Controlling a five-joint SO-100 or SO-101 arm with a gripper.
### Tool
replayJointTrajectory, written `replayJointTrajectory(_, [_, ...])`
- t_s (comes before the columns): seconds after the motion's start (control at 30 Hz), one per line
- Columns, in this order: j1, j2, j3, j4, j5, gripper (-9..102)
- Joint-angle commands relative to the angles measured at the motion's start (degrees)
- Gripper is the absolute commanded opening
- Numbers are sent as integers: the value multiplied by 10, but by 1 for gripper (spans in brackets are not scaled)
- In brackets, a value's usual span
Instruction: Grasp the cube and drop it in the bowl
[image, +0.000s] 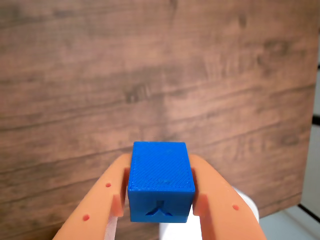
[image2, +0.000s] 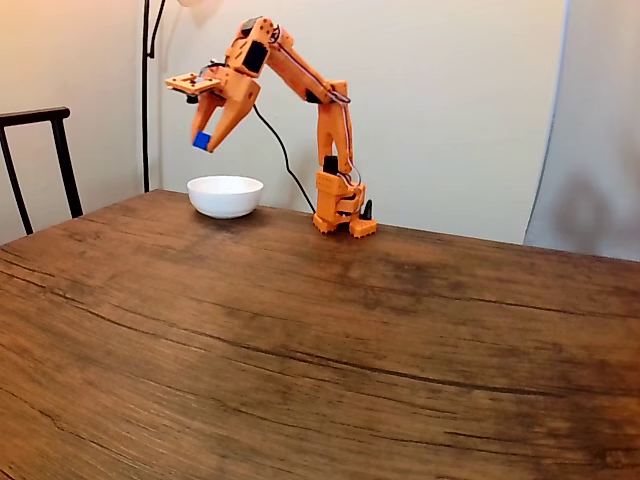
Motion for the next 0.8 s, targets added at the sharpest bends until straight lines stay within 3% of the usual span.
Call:
replayJointTrajectory(0.0, [20,80,46,34,4,9])
replayJointTrajectory(0.27, [116,255,214,33,15,9])
replayJointTrajectory(0.53, [275,362,320,28,33,9])
replayJointTrajectory(0.77, [394,370,404,-45,83,9])
